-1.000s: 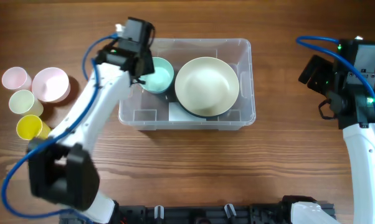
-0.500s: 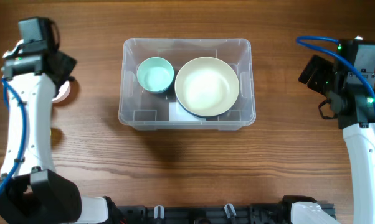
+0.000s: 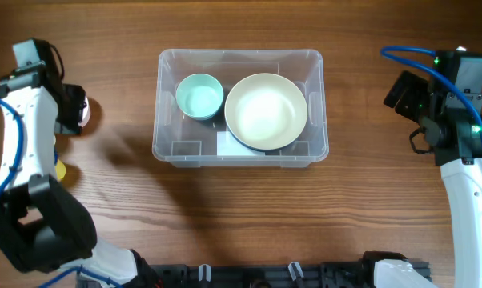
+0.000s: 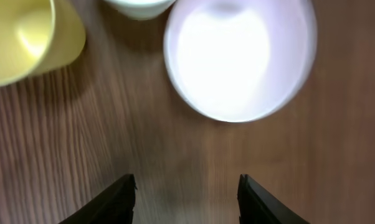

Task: Pack container
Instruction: 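Release the green bowl, withdraw left, and grasp the pink bowl's rim, then lift the pink bowl, carry it right, and lower it onto the green bowl, then open the left gripper and withdraw it left toward the cups, then lower the left gripper onto the yellow cup and grasp its rim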

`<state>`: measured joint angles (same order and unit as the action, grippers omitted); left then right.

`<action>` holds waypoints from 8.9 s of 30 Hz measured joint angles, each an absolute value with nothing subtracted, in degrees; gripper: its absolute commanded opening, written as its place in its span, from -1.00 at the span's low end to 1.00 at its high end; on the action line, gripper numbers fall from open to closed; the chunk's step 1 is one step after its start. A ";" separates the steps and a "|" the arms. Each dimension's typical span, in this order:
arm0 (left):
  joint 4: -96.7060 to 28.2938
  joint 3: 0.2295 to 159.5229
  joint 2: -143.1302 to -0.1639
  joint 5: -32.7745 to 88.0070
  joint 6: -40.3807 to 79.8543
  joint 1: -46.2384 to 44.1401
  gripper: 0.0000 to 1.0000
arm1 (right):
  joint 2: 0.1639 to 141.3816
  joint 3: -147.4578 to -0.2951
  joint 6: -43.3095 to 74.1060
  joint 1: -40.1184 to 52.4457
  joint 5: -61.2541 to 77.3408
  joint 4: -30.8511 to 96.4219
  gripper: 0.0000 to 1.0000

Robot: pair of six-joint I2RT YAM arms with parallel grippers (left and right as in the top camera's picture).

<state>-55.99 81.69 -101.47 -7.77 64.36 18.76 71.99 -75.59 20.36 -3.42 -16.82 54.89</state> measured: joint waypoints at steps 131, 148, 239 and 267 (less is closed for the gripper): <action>-35.44 69.49 -89.17 -13.61 20.40 -19.53 -0.92 | 71.99 -75.59 20.36 -3.42 -16.82 54.89 0.99; -32.95 69.49 -93.71 -13.65 20.43 -19.53 -0.92 | 71.99 -75.59 20.36 -3.42 -16.82 54.89 0.99; -50.46 72.40 -77.67 -13.76 30.39 -6.74 0.70 | 71.99 -75.59 20.36 -3.42 -16.82 54.89 0.99; -57.25 69.97 -90.63 -18.63 26.68 24.56 -0.58 | 71.99 -75.59 20.36 -3.42 -16.82 54.89 0.99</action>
